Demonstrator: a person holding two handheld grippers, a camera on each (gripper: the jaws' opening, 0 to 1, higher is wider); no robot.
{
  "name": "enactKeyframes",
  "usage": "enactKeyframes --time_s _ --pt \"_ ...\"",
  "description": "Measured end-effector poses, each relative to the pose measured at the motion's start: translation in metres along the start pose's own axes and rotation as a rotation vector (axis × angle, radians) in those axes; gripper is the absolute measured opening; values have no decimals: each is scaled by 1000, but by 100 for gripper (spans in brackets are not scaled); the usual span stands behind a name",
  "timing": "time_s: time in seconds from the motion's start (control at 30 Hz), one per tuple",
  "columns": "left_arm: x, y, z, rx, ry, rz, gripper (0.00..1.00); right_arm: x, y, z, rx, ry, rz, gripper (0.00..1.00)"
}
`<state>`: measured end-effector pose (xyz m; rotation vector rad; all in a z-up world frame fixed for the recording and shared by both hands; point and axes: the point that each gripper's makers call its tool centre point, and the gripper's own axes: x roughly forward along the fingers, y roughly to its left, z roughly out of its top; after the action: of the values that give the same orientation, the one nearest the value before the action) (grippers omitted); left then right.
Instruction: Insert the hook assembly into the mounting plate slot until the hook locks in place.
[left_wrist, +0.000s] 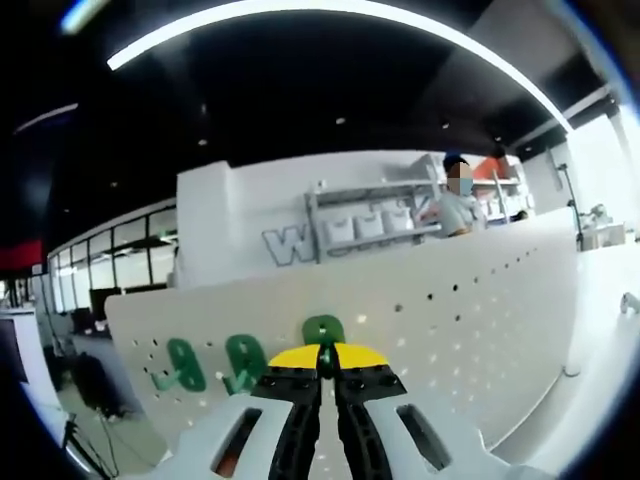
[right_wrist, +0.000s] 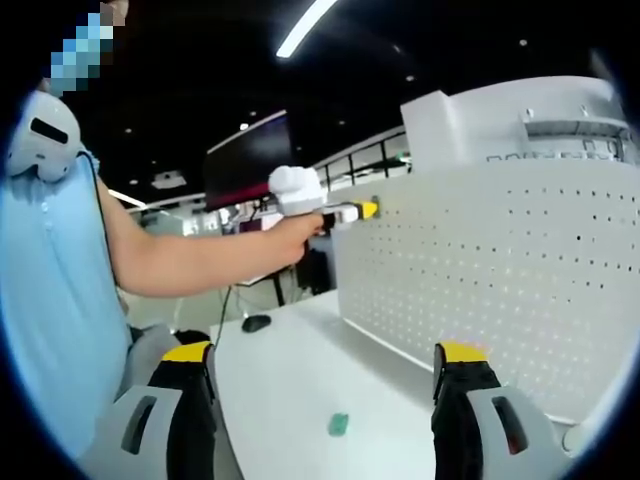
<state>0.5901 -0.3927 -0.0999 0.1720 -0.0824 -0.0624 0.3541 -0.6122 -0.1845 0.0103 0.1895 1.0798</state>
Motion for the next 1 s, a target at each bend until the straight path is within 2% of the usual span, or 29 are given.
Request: enactKeyframes --time_s 0.17,0.37,0.43,0.63,1.0 --pt "0 -1 0 14 3 16 4 0 1 0 1 1 5 91" --pt "0 0 0 -15 9 43 4 -1 1 -1 2 1 8 91" --pt "0 -1 -2 9 21 50 4 0 1 -2 2 2 8 91" --pt "1 -1 -1 25 15 44 4 -1 2 -3 5 2 8 91" --pt "-1 -1 -2 -1 8 20 6 -1 3 0 -4 1 10 91"
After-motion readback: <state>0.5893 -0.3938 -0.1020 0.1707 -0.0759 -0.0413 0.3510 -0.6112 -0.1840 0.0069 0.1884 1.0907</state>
